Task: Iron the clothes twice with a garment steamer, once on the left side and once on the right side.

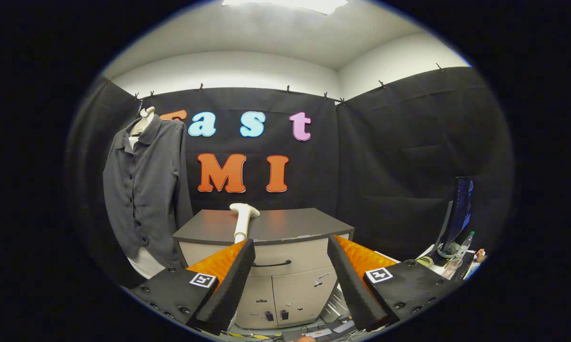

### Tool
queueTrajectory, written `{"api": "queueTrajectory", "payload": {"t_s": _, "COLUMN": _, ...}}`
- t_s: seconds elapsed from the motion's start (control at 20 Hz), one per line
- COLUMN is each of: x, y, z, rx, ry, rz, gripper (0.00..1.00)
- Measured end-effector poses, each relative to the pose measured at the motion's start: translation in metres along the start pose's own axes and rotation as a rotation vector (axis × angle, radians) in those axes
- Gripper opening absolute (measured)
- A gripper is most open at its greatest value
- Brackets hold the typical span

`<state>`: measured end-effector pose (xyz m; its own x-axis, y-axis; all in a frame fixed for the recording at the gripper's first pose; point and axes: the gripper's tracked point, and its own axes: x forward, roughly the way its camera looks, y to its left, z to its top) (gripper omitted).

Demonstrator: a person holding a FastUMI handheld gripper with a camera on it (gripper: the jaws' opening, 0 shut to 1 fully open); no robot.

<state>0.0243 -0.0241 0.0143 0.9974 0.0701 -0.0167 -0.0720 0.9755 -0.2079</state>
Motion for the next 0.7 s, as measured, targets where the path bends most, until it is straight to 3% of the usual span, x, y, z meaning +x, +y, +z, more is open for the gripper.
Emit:
{"api": "queueTrajectory", "payload": {"t_s": 0.25, "x": 0.007, "y": 0.013, "z": 0.029, "rx": 0.004, "ry": -0.050, "rz": 0.046, "gripper": 0.98}}
{"api": "queueTrajectory", "payload": {"t_s": 0.45, "x": 0.015, "y": 0.034, "z": 0.026, "rx": 0.056, "ry": -0.025, "rz": 0.108, "gripper": 0.98}}
{"api": "queueTrajectory", "payload": {"t_s": 0.7, "x": 0.024, "y": 0.044, "z": 0.037, "rx": 0.060, "ry": -0.010, "rz": 0.089, "gripper": 0.98}}
